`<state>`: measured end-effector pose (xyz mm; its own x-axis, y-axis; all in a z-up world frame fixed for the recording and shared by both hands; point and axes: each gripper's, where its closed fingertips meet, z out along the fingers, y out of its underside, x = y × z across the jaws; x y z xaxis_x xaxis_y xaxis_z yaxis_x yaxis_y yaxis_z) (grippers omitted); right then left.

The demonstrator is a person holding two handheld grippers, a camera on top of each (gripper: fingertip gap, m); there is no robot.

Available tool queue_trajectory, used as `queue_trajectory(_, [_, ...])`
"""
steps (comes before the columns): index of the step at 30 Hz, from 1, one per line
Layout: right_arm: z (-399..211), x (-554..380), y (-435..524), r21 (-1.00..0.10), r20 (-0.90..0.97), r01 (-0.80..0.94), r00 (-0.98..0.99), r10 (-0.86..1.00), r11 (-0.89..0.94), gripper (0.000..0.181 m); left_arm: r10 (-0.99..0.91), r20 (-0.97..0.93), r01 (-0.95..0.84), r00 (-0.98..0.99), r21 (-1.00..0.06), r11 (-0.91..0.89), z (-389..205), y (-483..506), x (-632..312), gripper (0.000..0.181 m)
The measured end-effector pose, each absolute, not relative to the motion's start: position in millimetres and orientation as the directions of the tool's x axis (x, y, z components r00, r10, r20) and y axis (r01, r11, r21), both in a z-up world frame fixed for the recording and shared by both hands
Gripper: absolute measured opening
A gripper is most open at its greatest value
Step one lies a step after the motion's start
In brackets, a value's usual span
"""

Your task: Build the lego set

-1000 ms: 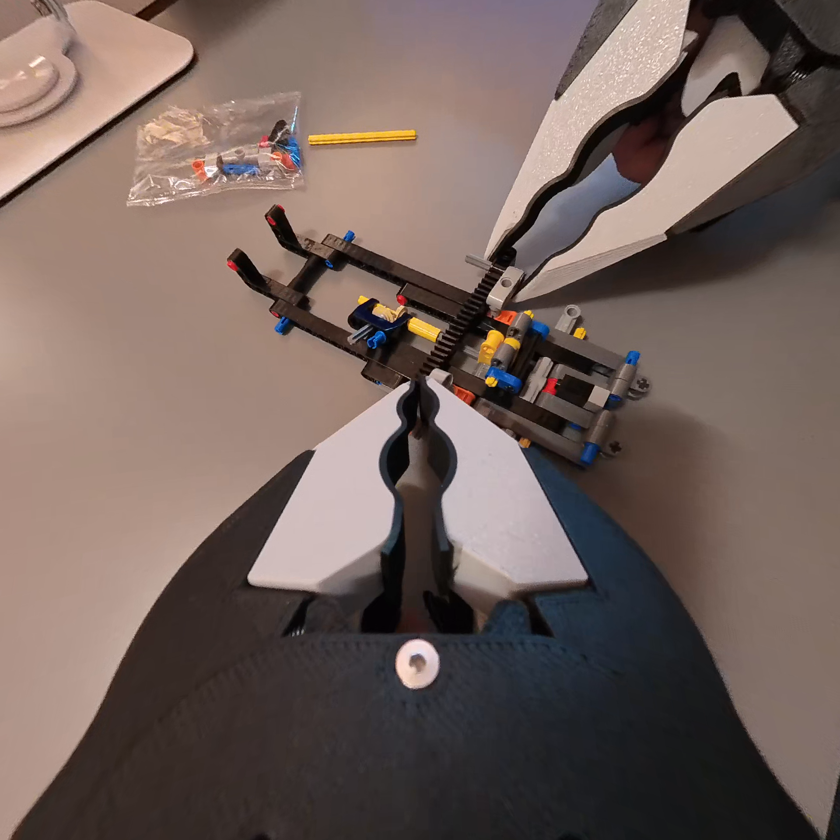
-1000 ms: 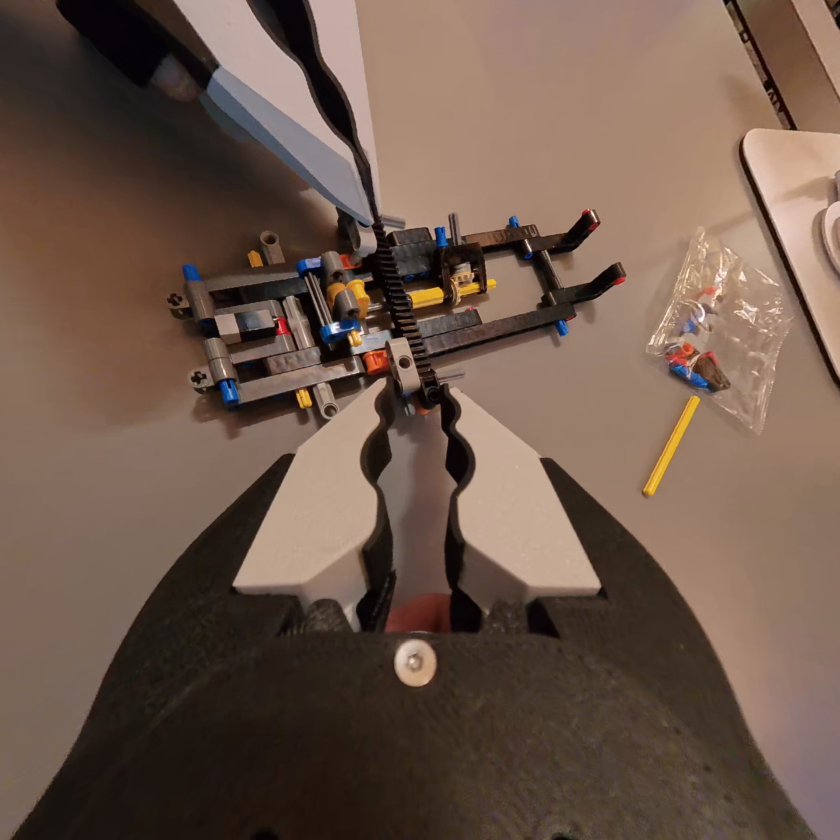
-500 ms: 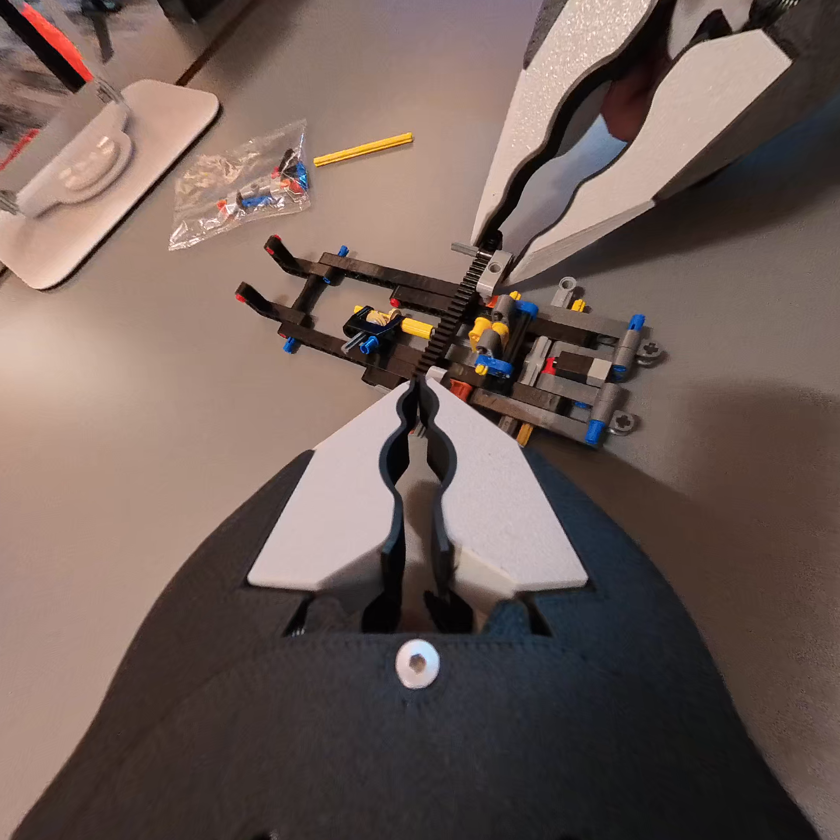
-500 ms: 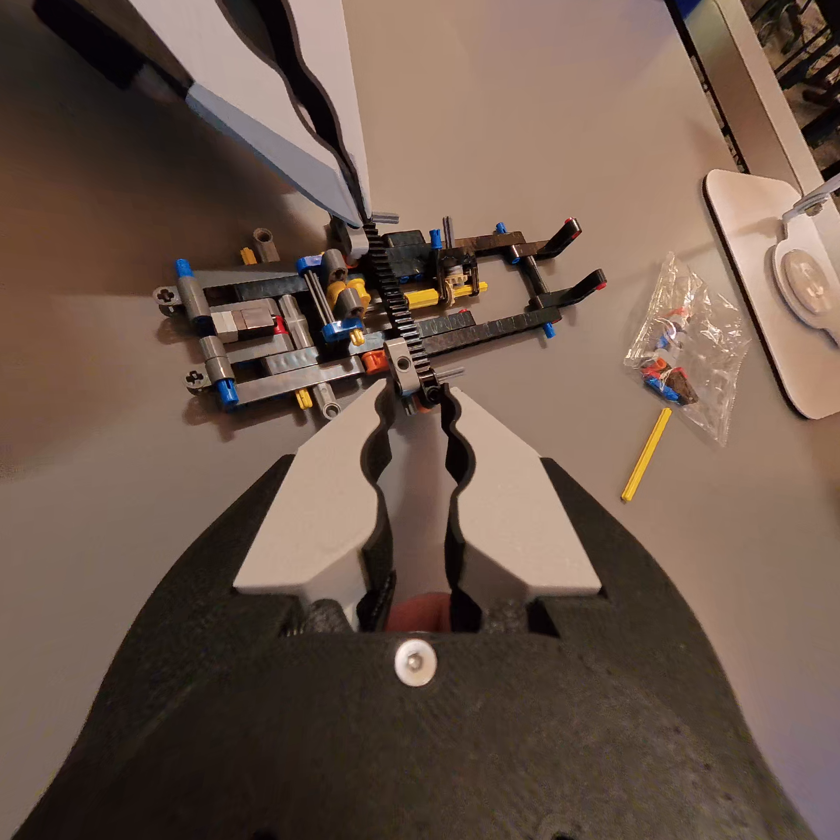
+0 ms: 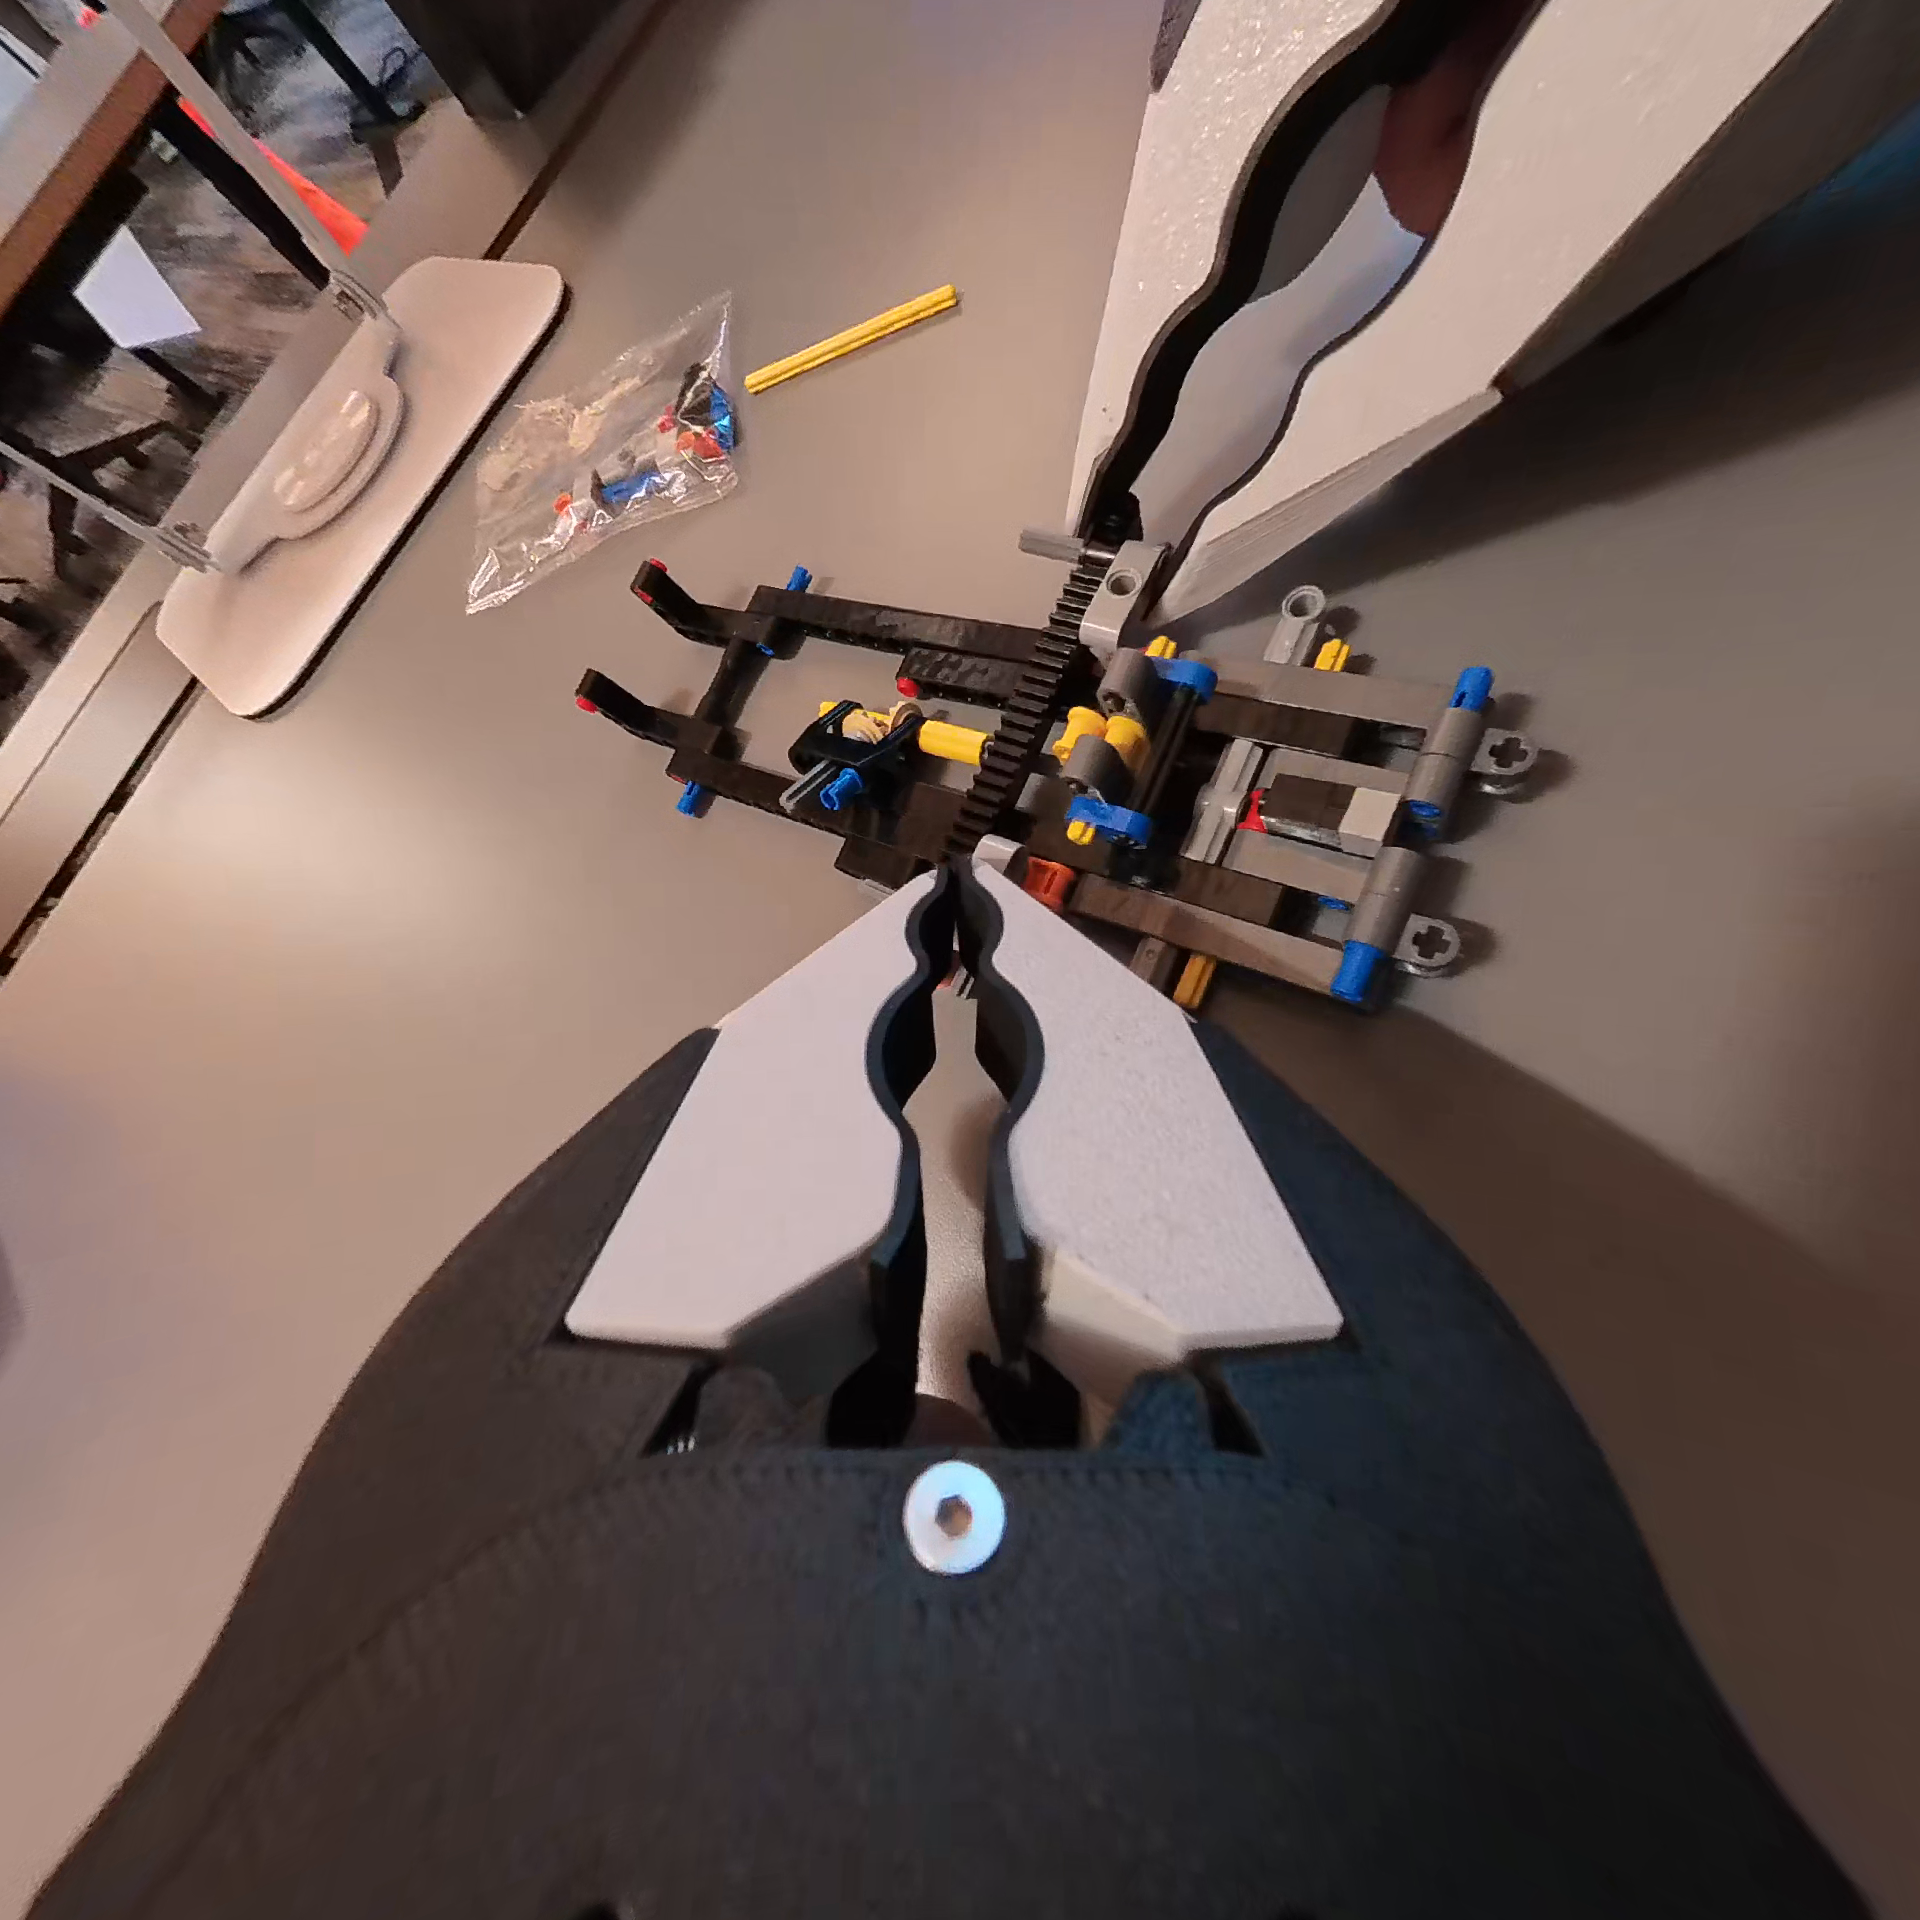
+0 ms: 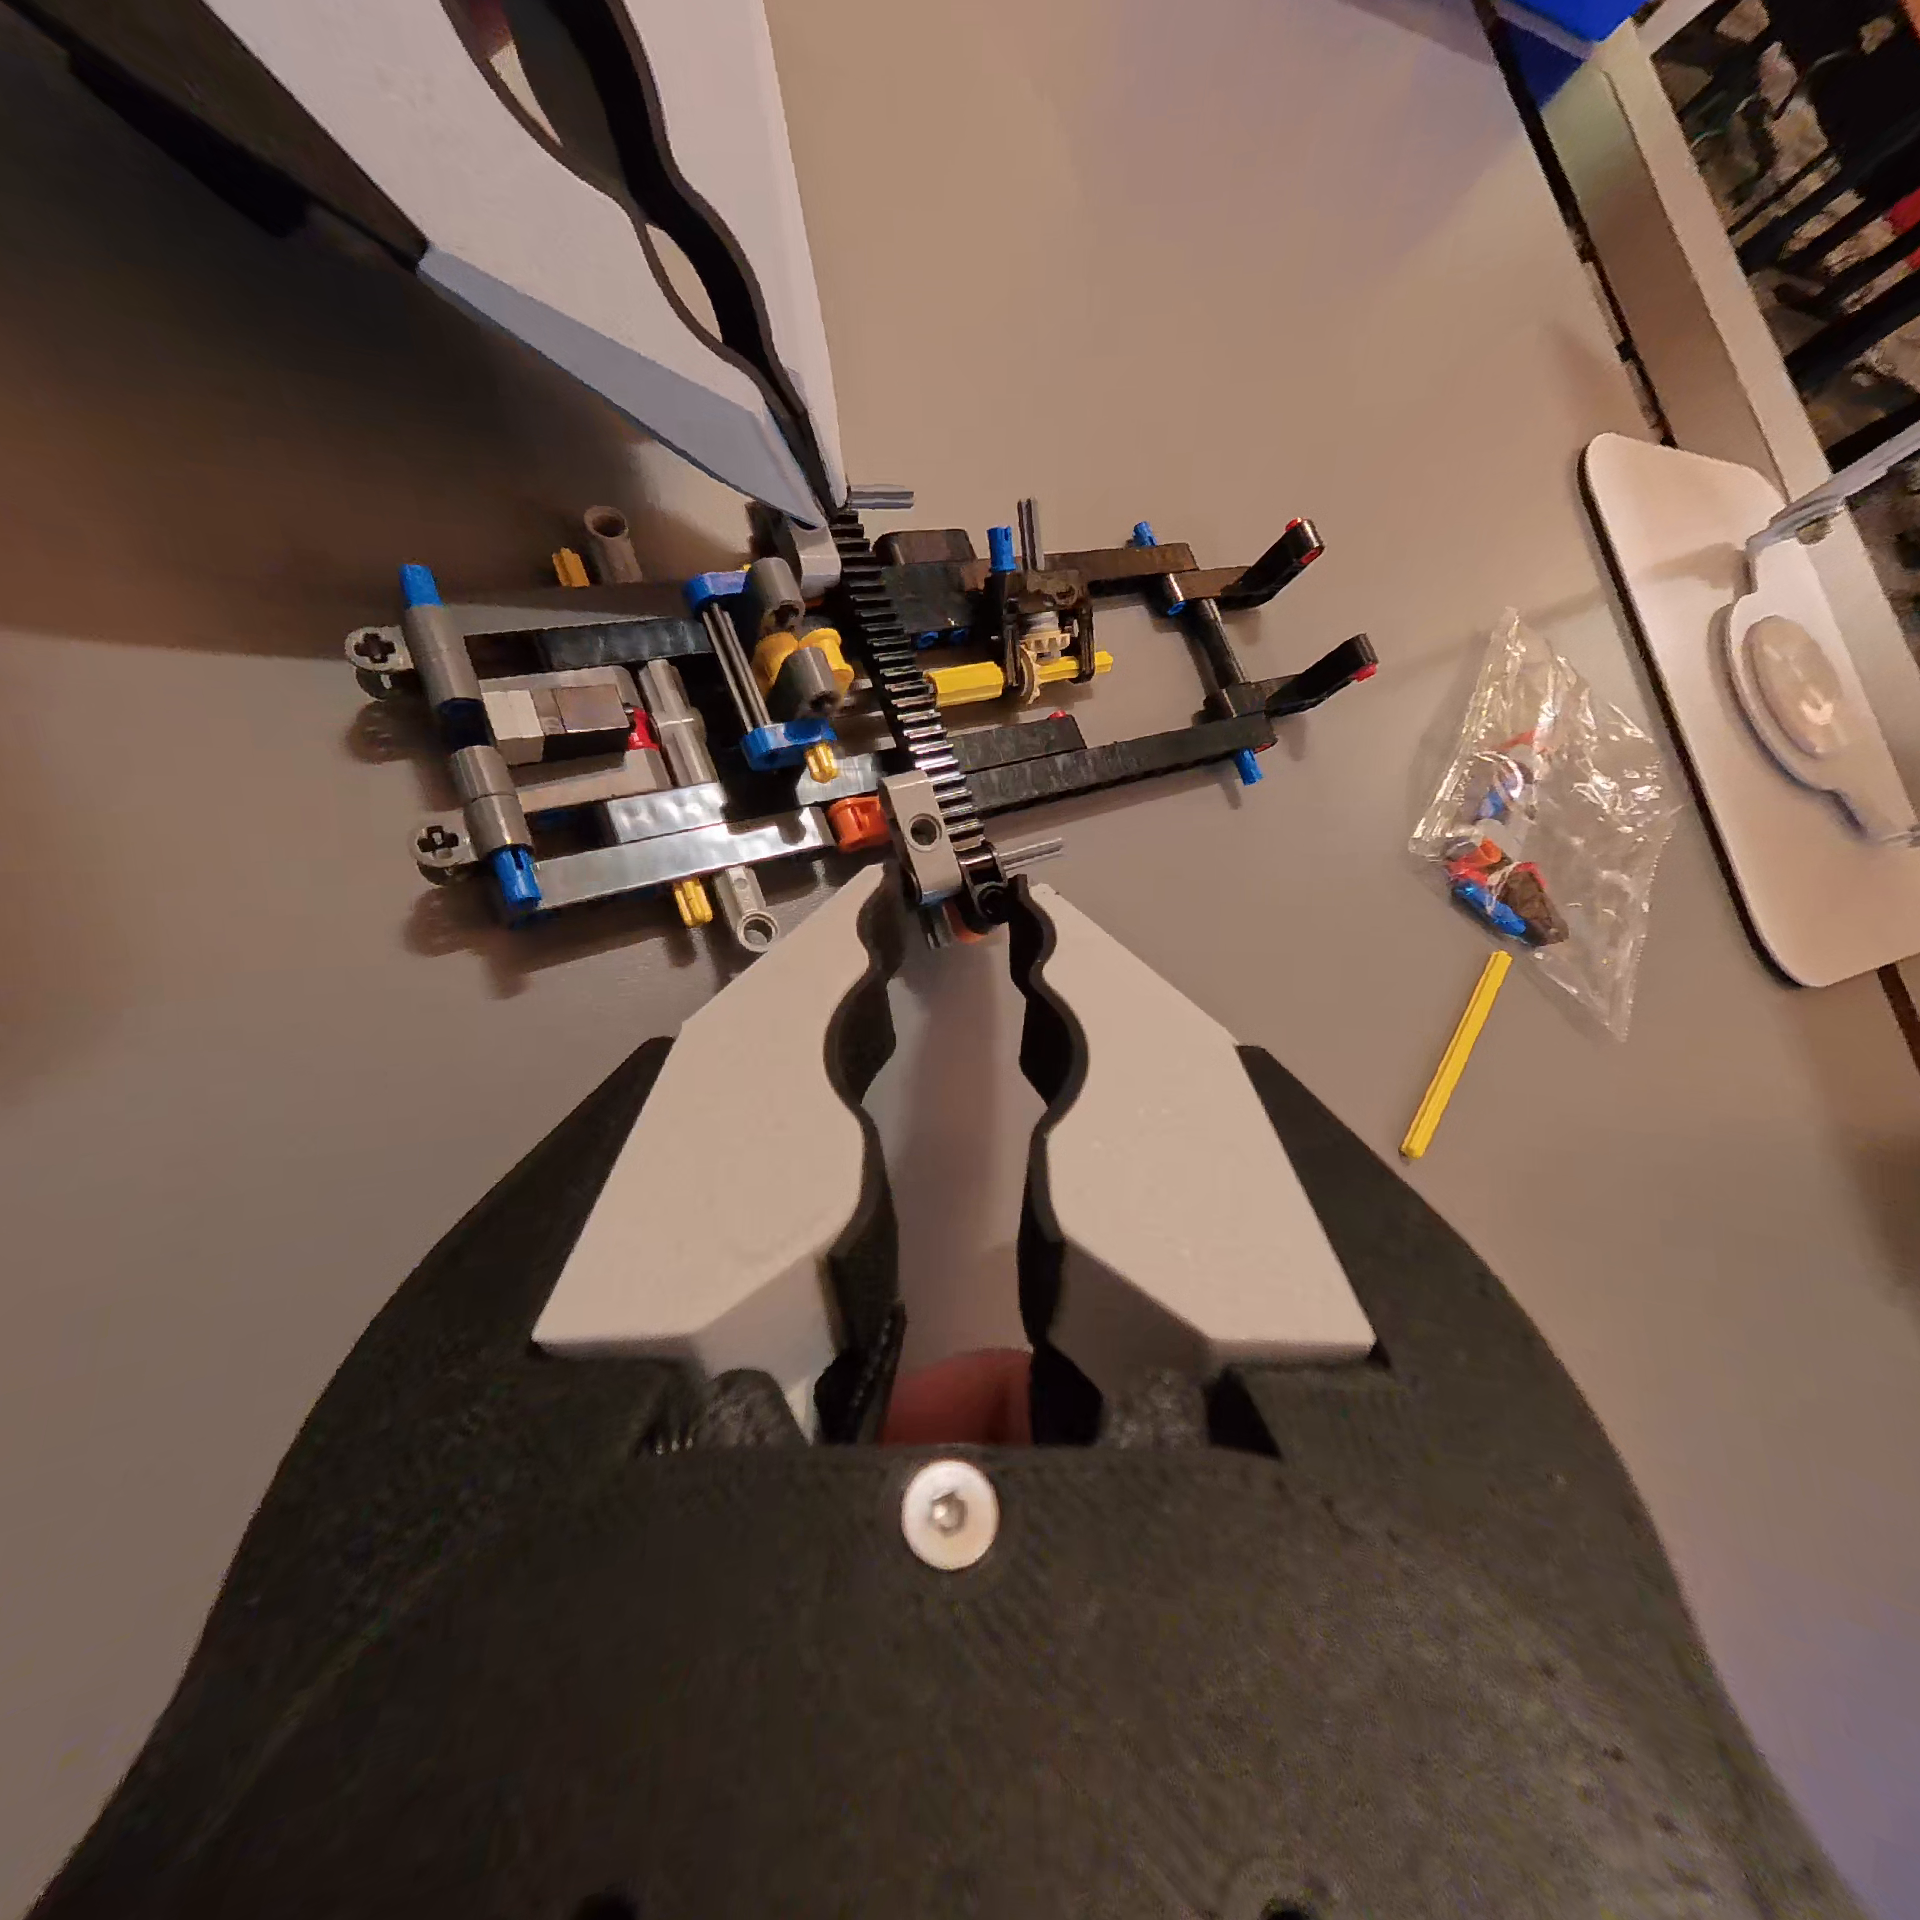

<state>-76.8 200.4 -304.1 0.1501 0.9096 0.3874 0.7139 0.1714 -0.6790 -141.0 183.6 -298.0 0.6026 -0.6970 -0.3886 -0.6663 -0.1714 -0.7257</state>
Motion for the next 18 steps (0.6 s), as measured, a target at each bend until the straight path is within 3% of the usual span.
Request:
queue_trajectory(11, [-292,-69,204,-0.732,0.252,0.673,0.121,0.960,0.107,0.021,-0.692,-0.368,-0.652,0.621,-0.733,-0.195,-297,185,-141,0.000])
queue_trajectory(18, [-278,-83,192,-0.742,0.304,0.623,-0.014,0.953,0.246,0.017,-0.702,-0.356,-0.649,0.617,-0.734,-0.199,-297,186,-138,0.000])
